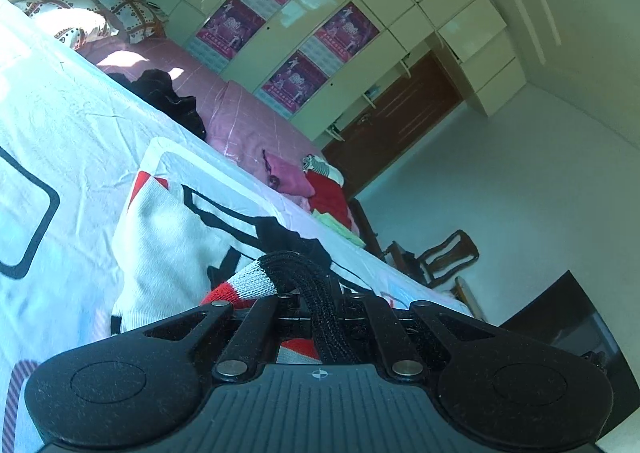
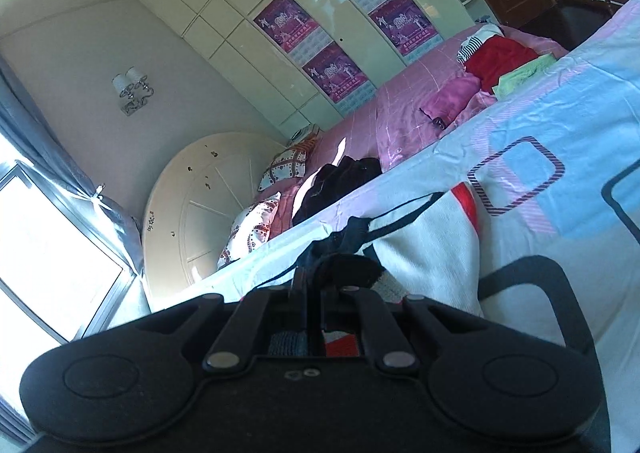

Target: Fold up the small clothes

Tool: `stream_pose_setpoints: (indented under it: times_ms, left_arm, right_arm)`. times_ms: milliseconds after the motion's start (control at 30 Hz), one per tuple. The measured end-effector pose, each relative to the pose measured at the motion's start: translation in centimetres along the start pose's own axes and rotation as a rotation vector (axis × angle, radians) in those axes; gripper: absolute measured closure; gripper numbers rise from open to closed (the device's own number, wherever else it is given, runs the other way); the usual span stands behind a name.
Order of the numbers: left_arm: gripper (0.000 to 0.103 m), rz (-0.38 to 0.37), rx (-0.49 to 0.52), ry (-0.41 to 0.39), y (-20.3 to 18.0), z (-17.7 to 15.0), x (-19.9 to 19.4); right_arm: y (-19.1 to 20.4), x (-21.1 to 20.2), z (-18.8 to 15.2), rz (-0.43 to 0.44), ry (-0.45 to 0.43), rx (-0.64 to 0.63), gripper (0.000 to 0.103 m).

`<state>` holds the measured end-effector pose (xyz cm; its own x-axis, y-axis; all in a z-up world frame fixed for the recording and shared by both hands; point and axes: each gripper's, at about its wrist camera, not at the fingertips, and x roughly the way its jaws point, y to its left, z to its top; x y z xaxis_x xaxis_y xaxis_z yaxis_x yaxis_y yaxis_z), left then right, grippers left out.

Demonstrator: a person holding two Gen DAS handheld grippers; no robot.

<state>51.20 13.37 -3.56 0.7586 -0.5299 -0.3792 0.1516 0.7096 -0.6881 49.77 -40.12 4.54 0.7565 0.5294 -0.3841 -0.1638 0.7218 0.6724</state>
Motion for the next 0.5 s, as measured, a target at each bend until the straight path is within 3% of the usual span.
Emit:
stream_pose_setpoints:
  times_ms: [267, 500]
  left_arm:
    - [0.1, 0.067, -0.047, 0.047, 3.5, 3.5, 8.5]
    - [0.099, 0.135, -0.068, 0.116, 5.9, 4.1, 14.8]
  right_arm:
    - [-4.7, 9.0, 3.6, 0.008, 0.067, 0.065, 0.097]
    - [-9.8, 15.1, 4.3, -0.014, 0.116, 0.196, 0.096]
